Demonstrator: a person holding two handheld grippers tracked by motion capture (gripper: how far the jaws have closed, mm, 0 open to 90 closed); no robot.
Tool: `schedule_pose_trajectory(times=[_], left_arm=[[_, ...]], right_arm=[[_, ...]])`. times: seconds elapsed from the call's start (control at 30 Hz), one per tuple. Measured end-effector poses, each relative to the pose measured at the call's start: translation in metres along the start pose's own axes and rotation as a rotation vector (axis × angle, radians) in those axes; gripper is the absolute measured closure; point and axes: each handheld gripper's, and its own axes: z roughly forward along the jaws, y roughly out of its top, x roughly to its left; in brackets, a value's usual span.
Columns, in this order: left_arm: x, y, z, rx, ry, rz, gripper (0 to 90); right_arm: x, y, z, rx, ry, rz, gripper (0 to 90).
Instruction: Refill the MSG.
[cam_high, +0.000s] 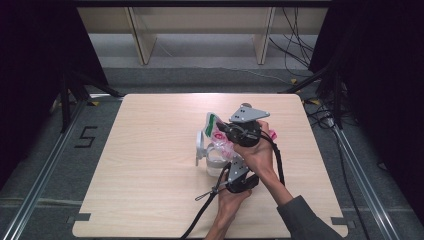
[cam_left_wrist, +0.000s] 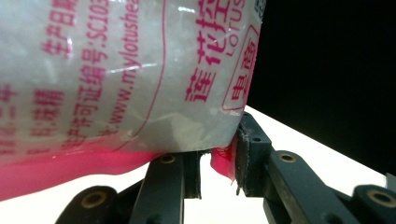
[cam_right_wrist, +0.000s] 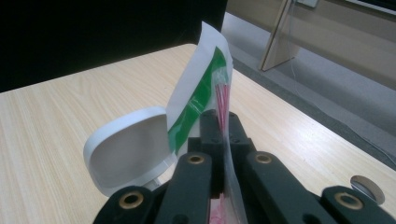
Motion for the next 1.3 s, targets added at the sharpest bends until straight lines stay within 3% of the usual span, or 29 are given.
schedule_pose_trajectory(times=[0.3,0.4,0.5,0.6,0.63,0.7,0.73,0.87,1.03,1.07,1.3], left_arm=[[0.0000,0.0003,-0.0001,-0.001,0.003,0.012,73.7],[-0.0006,0.0011,-0.0009,0.003,0.012,0.022,73.7],[-0.0001,0.0021,-0.0015,-0.006,0.009,0.019,73.8],[-0.0003,0.0026,-0.0021,-0.005,0.006,0.018,73.8],[0.0000,0.0018,-0.0012,-0.005,-0.003,0.011,73.9],[0.0000,0.0010,-0.0007,0.003,-0.002,0.016,73.9],[-0.0001,0.0013,-0.0009,0.001,-0.003,0.014,73.9],[0.0006,0.0022,-0.0015,-0.002,-0.002,0.018,74.0],[0.0002,0.0016,-0.0007,-0.003,-0.007,0.009,73.9],[0.0004,0.0018,-0.0009,-0.003,-0.006,0.013,73.9],[0.0011,0.0022,-0.0012,0.000,-0.007,0.016,74.0]], right_arm=[[-0.0008,0.0007,0.0000,-0.001,0.008,0.001,90.0],[-0.0005,0.0012,-0.0004,-0.006,0.011,0.033,90.0],[-0.0026,0.0034,-0.0025,0.000,0.020,0.012,90.0],[-0.0007,0.0040,-0.0028,-0.001,0.024,0.030,90.0],[0.0009,0.0036,-0.0011,0.004,0.018,0.002,90.0],[0.0032,0.0016,0.0022,0.013,0.012,-0.006,90.0],[0.0042,0.0013,0.0016,0.029,0.017,0.005,90.0],[0.0017,0.0027,0.0013,-0.006,0.013,0.007,90.0],[0.0026,0.0015,0.0044,0.025,0.014,0.013,90.0],[0.0014,0.0021,0.0043,0.021,0.020,-0.005,90.0],[0.0023,0.0025,0.0043,0.012,0.014,0.000,90.0]])
